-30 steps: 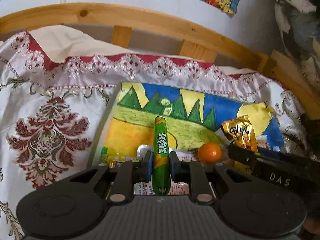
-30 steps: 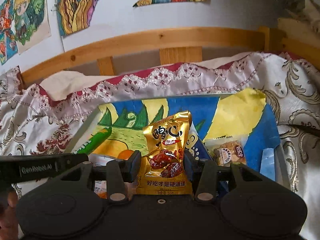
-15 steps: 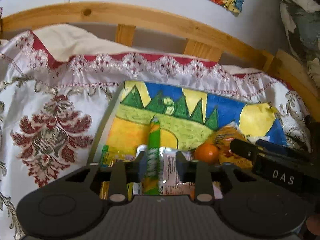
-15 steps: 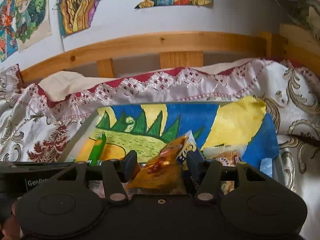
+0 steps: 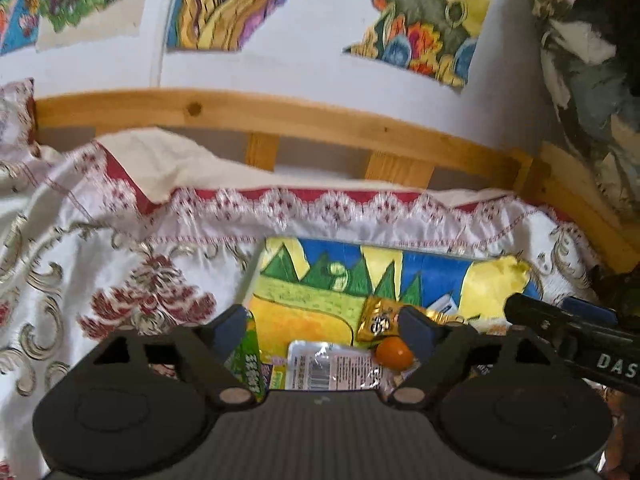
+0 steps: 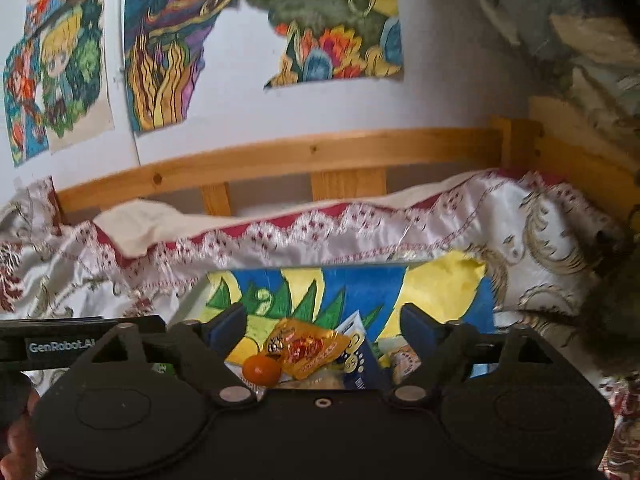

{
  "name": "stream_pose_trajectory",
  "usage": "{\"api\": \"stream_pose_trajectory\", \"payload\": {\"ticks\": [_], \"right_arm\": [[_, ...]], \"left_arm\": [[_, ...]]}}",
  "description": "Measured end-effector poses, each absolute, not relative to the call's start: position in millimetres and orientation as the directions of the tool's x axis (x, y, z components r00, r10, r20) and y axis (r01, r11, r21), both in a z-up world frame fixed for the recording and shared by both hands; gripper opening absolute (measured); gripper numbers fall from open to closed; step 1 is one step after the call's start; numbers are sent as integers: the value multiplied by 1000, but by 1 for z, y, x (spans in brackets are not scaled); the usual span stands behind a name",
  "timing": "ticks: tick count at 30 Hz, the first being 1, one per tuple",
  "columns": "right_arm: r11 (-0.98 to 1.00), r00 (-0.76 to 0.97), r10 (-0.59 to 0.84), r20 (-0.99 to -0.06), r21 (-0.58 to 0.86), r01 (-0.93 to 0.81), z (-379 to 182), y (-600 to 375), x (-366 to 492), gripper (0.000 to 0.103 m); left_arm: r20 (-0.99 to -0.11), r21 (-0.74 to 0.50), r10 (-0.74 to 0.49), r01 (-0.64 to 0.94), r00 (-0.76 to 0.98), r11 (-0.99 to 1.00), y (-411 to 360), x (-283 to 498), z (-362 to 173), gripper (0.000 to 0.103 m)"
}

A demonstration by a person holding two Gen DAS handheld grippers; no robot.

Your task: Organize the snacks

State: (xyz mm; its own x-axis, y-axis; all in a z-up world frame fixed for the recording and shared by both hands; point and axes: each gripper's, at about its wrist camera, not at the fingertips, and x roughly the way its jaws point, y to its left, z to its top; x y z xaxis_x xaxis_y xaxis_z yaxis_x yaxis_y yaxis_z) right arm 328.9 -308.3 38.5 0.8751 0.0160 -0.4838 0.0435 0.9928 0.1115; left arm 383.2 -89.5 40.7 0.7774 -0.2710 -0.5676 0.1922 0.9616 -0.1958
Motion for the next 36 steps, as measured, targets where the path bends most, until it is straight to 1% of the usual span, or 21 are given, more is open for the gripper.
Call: {"api": "stream_pose_trajectory", "payload": {"ticks": [2, 8, 14, 28, 36], "right_arm": [[992, 882, 15, -471, 116, 45, 46, -310, 321, 92], [993, 902, 16, -432, 114, 37, 66, -310, 297, 97], [992, 920, 20, -390, 123, 30, 80, -310, 272, 102], [991, 951, 21, -308, 130, 20, 91, -307, 203, 102], [989, 962, 23, -271, 148, 18, 95, -308, 168, 102]], "left_arm": [[-550, -194, -266, 189, 792, 963, -87, 376, 49, 97], [-501, -205, -248, 165, 829, 965, -79, 355, 68, 102], [-472, -191, -234, 160, 850, 968, -76, 330, 79, 102], [-378, -150, -198, 151, 905, 977, -69, 269, 94, 102], [-358, -119, -189, 156, 914, 981, -72, 237, 98, 103]]}}
